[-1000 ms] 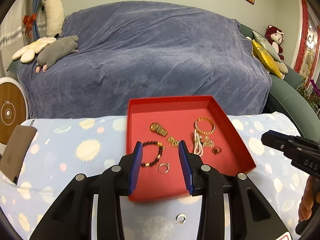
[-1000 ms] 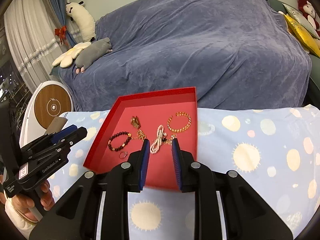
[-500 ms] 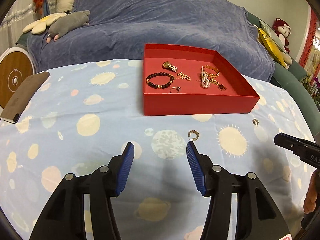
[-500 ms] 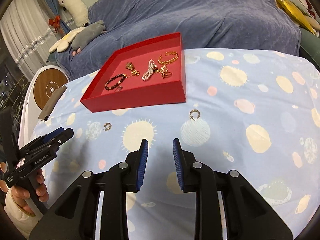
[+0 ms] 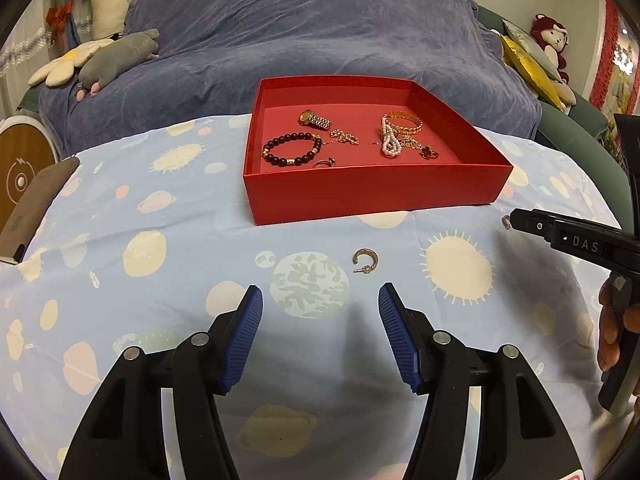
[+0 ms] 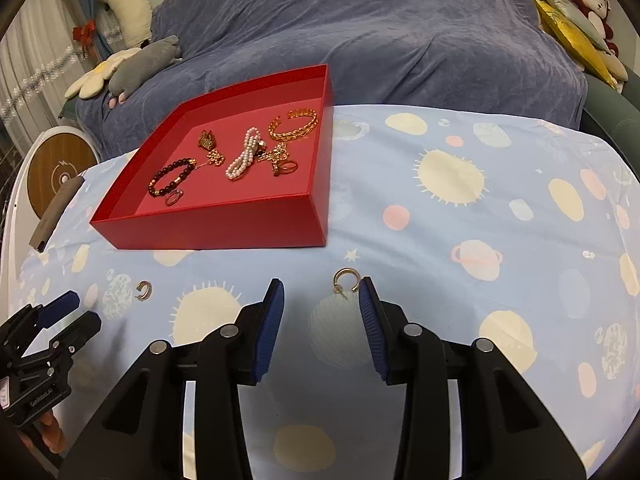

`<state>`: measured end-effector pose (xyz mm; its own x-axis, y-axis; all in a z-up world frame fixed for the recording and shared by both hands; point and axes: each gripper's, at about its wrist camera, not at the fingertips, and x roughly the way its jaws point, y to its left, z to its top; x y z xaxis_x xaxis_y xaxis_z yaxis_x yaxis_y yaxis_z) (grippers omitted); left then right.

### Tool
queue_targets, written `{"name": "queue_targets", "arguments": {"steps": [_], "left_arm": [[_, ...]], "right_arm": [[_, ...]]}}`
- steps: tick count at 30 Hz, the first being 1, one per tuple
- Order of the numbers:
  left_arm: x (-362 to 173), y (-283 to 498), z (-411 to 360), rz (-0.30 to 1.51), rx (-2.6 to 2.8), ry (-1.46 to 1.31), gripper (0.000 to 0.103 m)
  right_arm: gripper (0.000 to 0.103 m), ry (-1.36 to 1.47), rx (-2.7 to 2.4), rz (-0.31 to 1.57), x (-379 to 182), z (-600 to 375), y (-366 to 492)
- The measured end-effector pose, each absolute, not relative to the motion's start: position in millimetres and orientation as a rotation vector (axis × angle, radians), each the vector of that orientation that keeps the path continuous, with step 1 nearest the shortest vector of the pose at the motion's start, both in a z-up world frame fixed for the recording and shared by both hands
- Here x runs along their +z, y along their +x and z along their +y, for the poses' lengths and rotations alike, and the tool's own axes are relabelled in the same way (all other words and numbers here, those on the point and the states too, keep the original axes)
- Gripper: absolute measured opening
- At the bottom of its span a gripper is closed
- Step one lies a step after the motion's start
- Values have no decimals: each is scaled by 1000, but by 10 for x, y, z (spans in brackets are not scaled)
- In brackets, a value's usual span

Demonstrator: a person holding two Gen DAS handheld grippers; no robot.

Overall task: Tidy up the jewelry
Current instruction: 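Grasp a gold hoop earring with the right tool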

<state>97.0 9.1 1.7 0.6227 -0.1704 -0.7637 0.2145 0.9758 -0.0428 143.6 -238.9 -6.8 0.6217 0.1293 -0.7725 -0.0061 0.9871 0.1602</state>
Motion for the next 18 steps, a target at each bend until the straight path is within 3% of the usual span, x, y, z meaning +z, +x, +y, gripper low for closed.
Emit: {"name": "queue_targets", "arguments": {"steps": [18], "left_arm": [[-30, 992, 95, 887, -222, 43, 58]], "right_arm": [[37, 152, 58, 921, -222, -2397, 1597]]}}
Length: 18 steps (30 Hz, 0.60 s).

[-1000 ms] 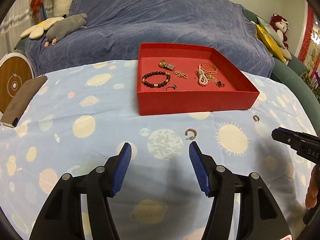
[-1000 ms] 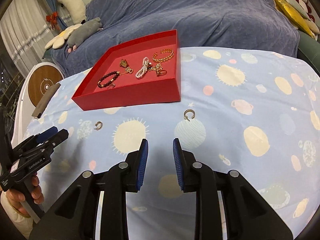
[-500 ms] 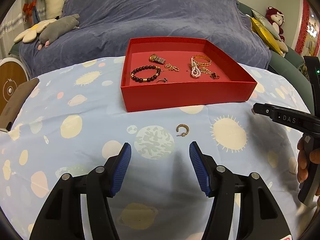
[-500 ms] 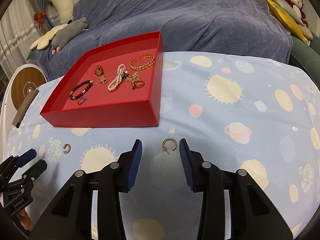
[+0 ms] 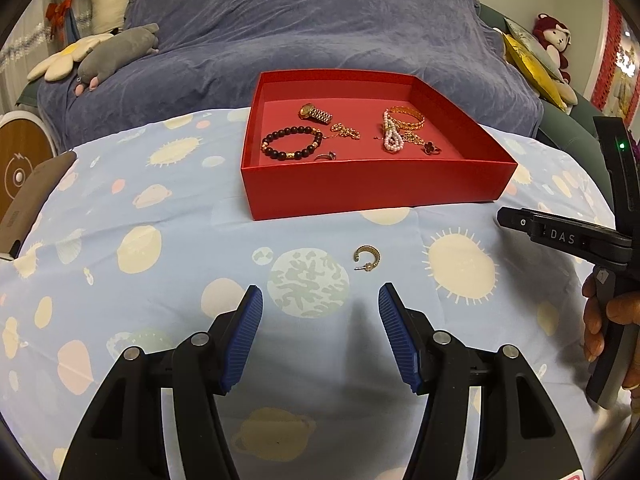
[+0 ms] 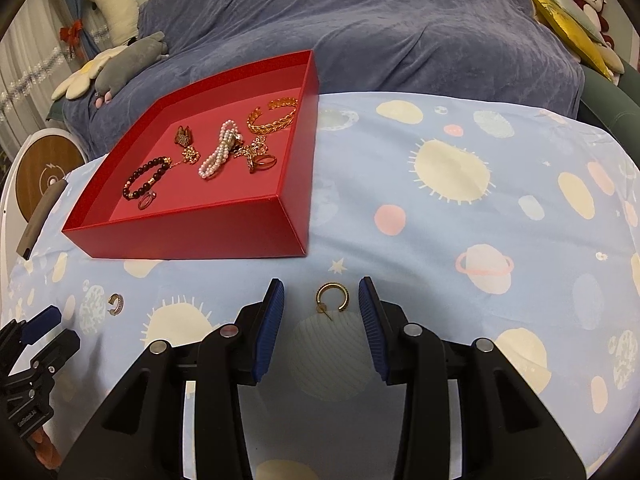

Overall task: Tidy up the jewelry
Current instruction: 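Grasp a gold hoop earring with the right tool, then grasp the second gold hoop earring with the left tool while the right tool holds its earring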

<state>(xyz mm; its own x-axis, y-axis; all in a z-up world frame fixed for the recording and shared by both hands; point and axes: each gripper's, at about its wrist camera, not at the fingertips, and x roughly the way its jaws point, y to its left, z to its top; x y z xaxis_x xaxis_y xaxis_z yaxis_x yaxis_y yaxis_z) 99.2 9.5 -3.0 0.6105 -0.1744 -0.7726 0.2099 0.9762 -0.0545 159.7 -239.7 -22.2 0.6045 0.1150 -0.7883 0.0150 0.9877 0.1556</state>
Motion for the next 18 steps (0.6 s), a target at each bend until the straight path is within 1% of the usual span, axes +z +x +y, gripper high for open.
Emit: {"name": "queue_targets", "arguments": {"steps": [4, 13, 15, 18], "left_arm": [[-30, 988, 98, 889, -220, 41, 58], [-37, 991, 108, 892, -217, 37, 58], [-37, 1007, 120, 894, -216, 33, 58], [-35, 1036, 117, 893, -220, 29, 58]], "right_arm": [[36, 143, 60, 920, -232, -2392, 1613], [25, 122, 44, 919, -241, -2362, 1572], [18, 126, 36, 920, -242, -2363, 1551], [17, 143, 37, 922, -240, -2359, 1514]]}}
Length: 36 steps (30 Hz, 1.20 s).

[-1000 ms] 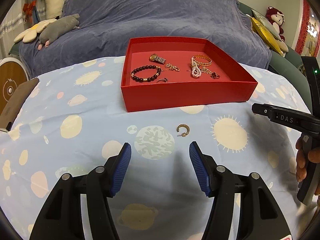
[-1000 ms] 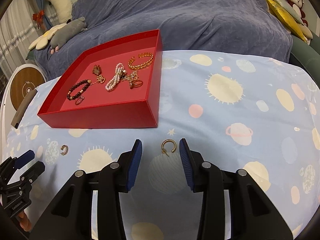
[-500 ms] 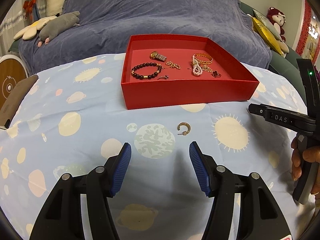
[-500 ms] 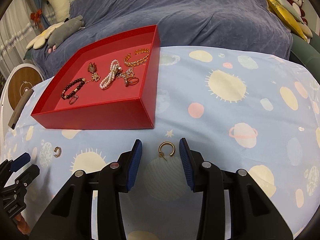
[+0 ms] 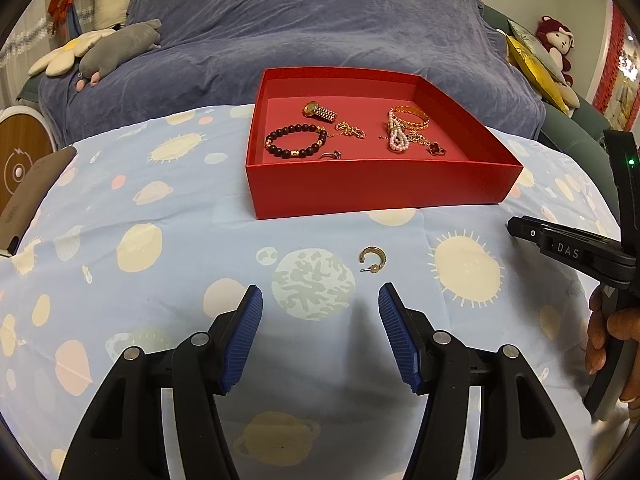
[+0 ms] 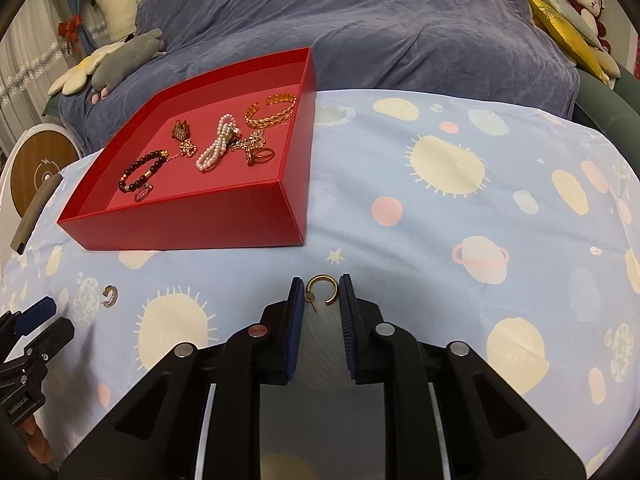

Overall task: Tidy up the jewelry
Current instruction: 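Grasp the second gold hoop earring with the left tool while the right tool holds its earring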

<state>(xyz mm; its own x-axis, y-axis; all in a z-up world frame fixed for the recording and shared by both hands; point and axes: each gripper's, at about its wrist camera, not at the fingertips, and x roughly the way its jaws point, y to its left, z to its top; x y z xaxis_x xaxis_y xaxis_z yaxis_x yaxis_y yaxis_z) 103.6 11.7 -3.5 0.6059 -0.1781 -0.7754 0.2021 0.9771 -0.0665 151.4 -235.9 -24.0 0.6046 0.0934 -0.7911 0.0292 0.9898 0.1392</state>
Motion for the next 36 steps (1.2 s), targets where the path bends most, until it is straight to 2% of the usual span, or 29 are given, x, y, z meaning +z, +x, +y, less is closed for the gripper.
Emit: {"name": "queue_targets", "arguments": {"steps": [14, 17, 30, 33, 36], "left_arm": [[-159, 1283, -206, 865, -254, 83, 57], [-221, 1310, -251, 887, -267, 96, 49], [-242, 1356, -338, 889, -228, 162, 37], [-242, 1337, -372, 885, -233, 180, 30], [-239, 1320, -395, 882, -241, 186, 17]], "right_arm": [[17, 158, 136, 955, -218, -2124, 1345], [17, 167, 142, 959, -218, -2127, 1351], [17, 133, 167, 960, -231, -1960, 1275], [17, 120, 166, 957, -230, -1926, 1259], [17, 124, 168, 958, -229, -1921, 1252]]}}
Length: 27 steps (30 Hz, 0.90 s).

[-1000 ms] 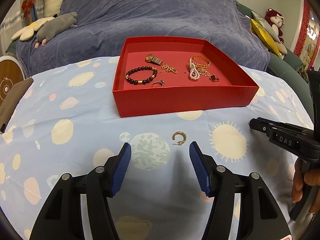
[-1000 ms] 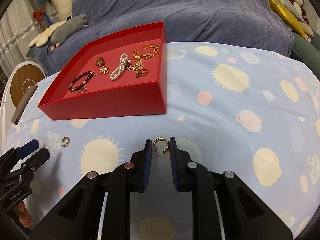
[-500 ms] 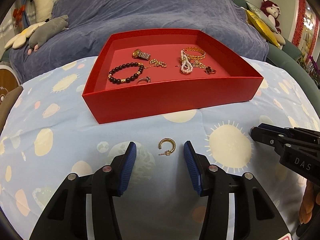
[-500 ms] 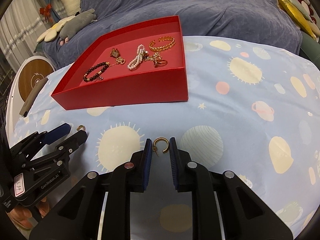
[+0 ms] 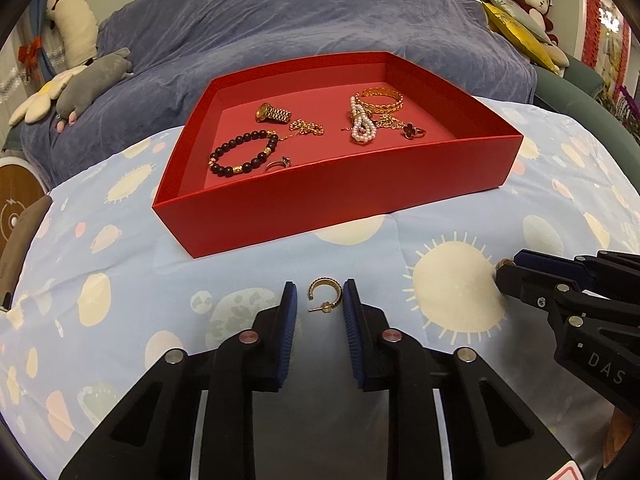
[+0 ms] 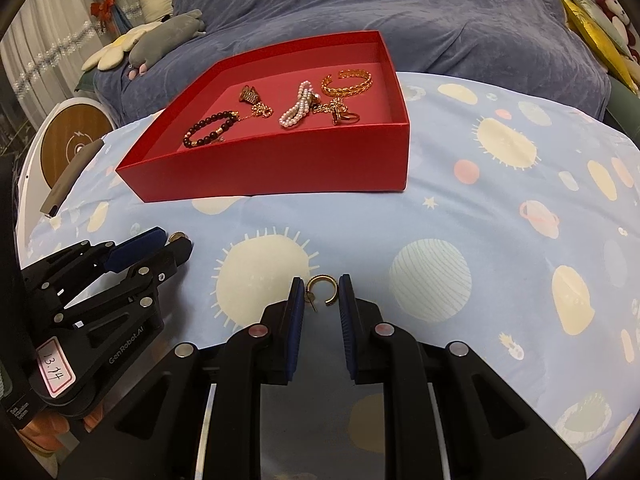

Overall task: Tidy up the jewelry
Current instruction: 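Grasp the second gold hoop earring with the left tool while the right tool holds its earring, then carry both hoop earrings into the red box and open both tools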

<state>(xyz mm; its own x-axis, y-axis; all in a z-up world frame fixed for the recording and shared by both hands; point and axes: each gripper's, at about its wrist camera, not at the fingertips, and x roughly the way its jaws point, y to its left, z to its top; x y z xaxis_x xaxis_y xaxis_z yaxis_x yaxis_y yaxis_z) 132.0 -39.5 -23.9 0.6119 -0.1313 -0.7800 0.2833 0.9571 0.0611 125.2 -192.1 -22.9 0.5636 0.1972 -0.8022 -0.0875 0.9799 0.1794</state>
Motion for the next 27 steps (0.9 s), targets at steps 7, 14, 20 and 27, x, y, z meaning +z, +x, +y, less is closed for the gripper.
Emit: {"name": "queue_targets", "arguments": {"steps": [7, 14, 20, 27], "left_arm": [[-237, 1310, -383, 884, -247, 165, 14], [-231, 1310, -377, 888, -248, 161, 14], [-223, 1279, -364, 902, -256, 143, 14], [-125, 1248, -297, 898, -258, 113, 14]], "right_arm": [[17, 130, 174, 961, -225, -1904, 1234], [17, 134, 183, 957, -199, -1896, 1230], [17, 135, 195, 952, -158, -1872, 1225], [17, 133, 209, 948, -132, -1841, 1205]]}}
